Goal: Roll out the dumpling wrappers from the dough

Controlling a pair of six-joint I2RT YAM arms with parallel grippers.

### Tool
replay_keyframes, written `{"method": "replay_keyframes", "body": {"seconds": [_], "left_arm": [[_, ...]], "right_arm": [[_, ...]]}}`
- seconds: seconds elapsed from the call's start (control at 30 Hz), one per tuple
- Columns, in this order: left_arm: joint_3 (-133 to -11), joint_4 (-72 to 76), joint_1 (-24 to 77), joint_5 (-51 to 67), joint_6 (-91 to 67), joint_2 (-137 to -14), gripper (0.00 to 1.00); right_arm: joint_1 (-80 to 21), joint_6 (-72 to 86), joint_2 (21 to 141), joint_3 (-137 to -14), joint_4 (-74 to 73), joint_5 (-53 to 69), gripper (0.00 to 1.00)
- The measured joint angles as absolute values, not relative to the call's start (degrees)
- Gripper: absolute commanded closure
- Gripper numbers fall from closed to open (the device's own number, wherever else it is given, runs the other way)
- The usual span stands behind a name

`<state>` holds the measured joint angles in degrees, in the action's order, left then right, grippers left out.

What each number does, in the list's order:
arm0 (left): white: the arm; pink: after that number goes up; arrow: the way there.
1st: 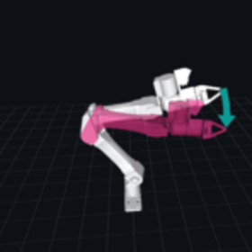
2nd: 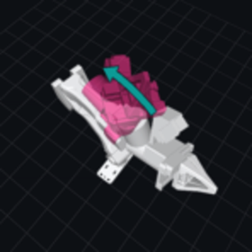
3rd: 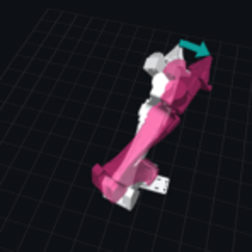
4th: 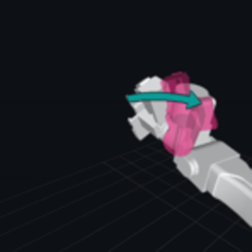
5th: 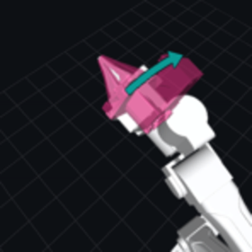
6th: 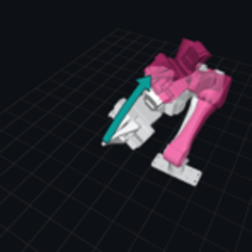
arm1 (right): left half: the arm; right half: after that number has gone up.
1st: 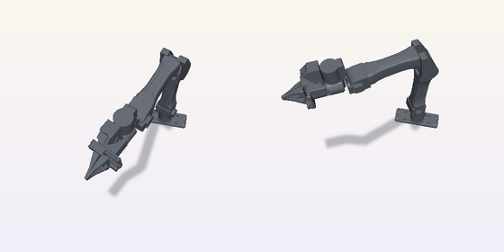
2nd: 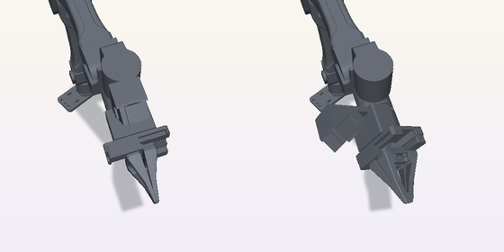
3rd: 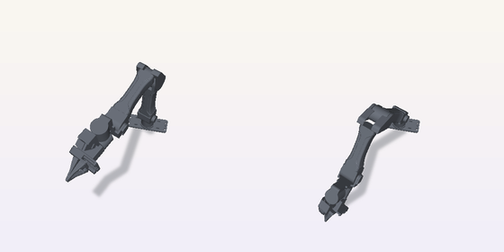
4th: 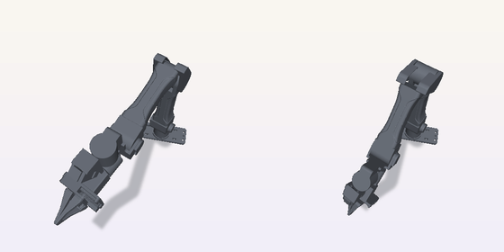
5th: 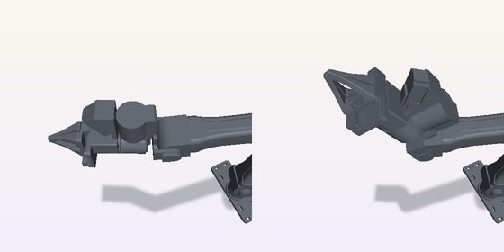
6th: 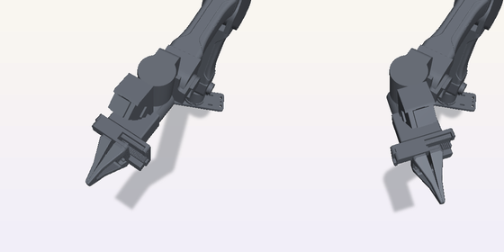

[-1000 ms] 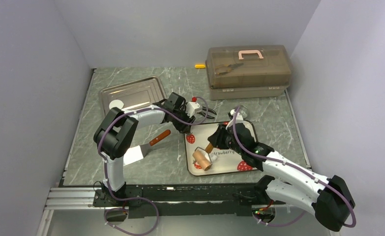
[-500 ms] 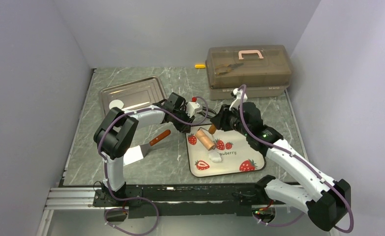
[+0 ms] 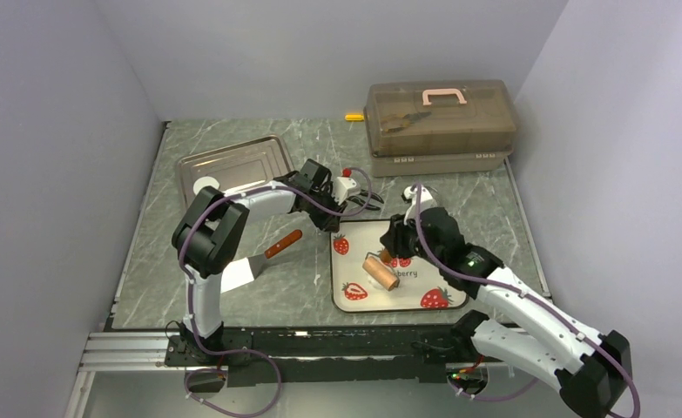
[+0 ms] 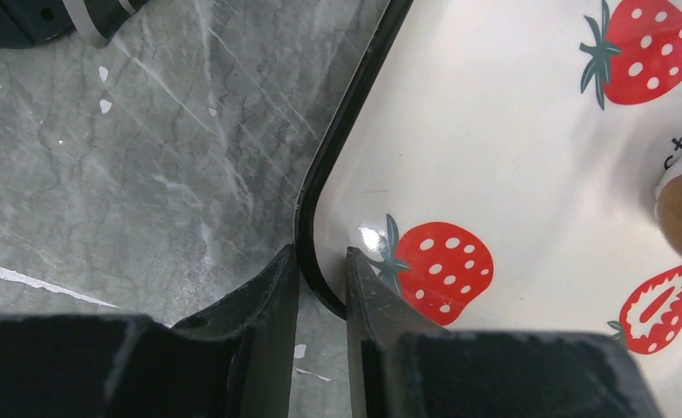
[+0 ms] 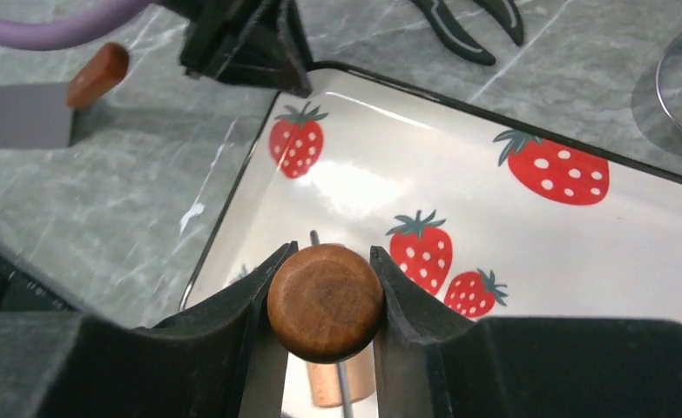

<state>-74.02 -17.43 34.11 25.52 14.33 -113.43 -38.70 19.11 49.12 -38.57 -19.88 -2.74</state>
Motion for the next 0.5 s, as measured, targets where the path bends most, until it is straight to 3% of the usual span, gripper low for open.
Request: {"method": "replay_keyframes", "body": {"seconds": [0.23,0.5], "left_arm": [[-74.0,-17.3,33.7,26.9,14.2,-113.5,1.0],[-74.2,-17.6,32.0,29.7,13.4,-114.1,1.0]], "right_arm": [[-40.6,19.9,52.6,-32.3,-5.8,-9.0,1.0],[-52.3,26.4,52.8,-29.6,-3.4,-22.8,1.0]]}}
